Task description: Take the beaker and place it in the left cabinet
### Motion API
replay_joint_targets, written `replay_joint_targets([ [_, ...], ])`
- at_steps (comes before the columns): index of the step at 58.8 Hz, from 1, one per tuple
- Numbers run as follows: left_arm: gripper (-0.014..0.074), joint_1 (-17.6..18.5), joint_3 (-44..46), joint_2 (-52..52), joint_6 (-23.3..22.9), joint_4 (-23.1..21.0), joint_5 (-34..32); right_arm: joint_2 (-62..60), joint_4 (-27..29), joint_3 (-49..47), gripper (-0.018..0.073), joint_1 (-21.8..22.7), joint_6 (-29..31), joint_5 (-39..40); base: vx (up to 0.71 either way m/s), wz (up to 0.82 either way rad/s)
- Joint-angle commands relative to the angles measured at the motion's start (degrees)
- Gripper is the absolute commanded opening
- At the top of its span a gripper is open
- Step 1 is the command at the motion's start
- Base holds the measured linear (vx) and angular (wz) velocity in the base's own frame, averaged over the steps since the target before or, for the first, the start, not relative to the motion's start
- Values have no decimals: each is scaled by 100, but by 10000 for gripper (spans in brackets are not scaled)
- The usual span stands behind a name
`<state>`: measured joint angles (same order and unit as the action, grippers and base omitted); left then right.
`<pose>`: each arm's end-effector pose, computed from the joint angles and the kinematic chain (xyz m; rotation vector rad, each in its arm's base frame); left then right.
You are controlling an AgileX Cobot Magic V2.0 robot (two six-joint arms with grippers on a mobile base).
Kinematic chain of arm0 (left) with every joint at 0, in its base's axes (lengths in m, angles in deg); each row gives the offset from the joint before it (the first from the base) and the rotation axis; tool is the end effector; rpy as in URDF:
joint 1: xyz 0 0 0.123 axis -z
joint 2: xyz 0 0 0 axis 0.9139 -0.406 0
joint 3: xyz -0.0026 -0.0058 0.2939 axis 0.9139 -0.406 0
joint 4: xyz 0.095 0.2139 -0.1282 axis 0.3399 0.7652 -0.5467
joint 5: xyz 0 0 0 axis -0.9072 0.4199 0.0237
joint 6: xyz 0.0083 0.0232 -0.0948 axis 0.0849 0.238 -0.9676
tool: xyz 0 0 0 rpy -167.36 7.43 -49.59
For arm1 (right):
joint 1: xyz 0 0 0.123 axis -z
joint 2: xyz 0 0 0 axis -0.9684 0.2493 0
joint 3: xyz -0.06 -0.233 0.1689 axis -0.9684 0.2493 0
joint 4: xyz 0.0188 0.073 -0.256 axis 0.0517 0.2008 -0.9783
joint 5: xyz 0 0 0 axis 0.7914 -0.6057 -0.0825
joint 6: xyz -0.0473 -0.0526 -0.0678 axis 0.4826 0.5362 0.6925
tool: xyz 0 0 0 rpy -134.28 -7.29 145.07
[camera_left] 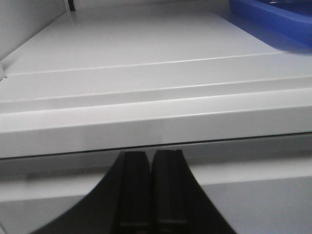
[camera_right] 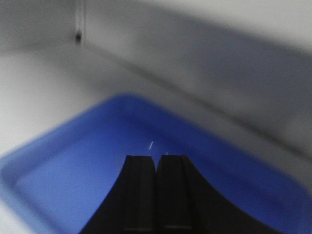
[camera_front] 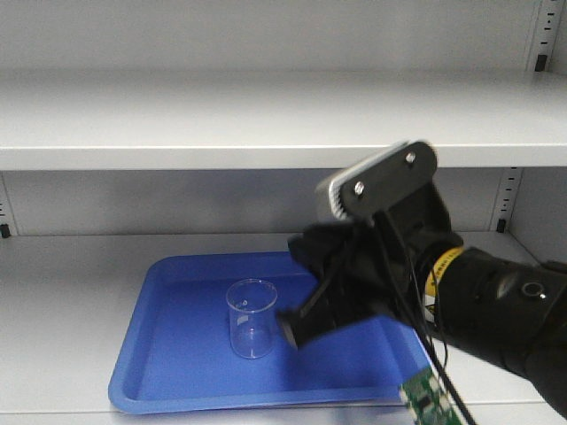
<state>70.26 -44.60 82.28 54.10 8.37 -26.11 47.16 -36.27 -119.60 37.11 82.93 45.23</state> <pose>0.0676 -0.0002 0.1783 0.0162 1.7694 -0.0217 0.2538 0.1959 0.3801 -0.7285 1.7331 0.3114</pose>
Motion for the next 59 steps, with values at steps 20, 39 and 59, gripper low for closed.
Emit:
replay_joint_targets([
  [20, 4, -1, 65, 55, -24, -1, -474, -364, 2888, -74, -8, 135, 2477, 1116, 0, 0],
  [39, 4, -1, 65, 55, -24, -1, -474, -1880, 2859, 1736, -8, 1258, 1957, 1599, 0, 0],
  [59, 4, -1, 65, 55, -24, -1, -474, -3993, 2859, 3643, -8, 2528, 1923, 1709, 0, 0],
])
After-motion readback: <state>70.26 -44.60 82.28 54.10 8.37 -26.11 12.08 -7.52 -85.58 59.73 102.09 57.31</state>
